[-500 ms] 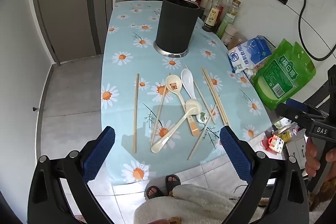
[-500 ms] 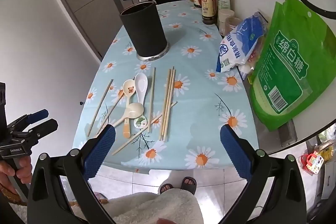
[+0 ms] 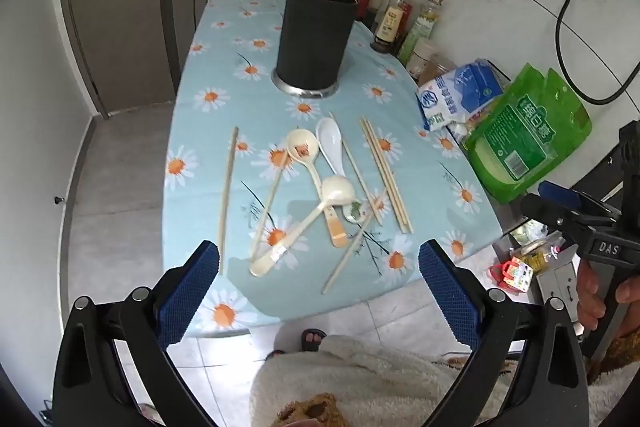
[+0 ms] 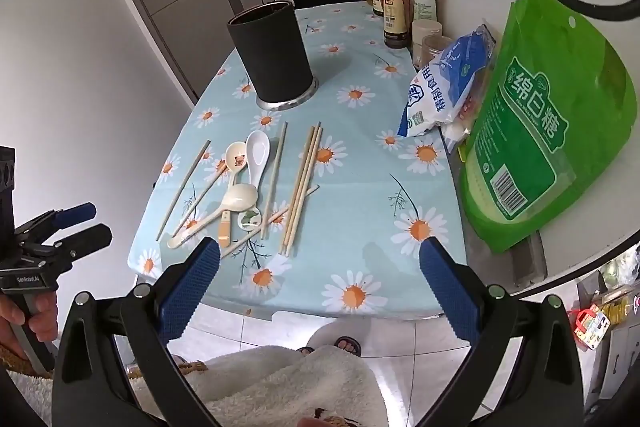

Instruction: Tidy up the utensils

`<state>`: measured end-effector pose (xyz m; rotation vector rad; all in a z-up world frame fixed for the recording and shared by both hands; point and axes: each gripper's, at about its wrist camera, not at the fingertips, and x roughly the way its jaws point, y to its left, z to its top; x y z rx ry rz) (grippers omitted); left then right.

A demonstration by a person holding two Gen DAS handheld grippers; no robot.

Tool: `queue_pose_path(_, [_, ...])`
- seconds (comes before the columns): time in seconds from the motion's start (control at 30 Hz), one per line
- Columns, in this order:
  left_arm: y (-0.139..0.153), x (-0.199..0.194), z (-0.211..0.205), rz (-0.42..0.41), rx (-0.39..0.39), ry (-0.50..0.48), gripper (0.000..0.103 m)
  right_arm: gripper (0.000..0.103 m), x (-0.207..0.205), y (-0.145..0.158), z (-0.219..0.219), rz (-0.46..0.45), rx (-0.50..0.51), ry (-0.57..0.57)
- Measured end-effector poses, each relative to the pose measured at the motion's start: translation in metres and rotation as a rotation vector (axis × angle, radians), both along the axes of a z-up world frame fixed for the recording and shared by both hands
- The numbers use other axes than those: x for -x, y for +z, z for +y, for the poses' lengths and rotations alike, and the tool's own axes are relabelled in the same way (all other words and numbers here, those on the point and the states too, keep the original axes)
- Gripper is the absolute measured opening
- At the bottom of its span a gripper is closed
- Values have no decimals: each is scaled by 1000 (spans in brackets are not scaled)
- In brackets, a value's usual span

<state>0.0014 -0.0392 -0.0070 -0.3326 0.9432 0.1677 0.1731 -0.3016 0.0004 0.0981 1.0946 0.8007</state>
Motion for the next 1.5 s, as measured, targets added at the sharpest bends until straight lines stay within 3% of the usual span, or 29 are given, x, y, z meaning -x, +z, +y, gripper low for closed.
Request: queue_pose_path(1.5, [-9, -4, -19, 36, -5, -28, 97, 99, 9, -7, 7, 34, -9, 36])
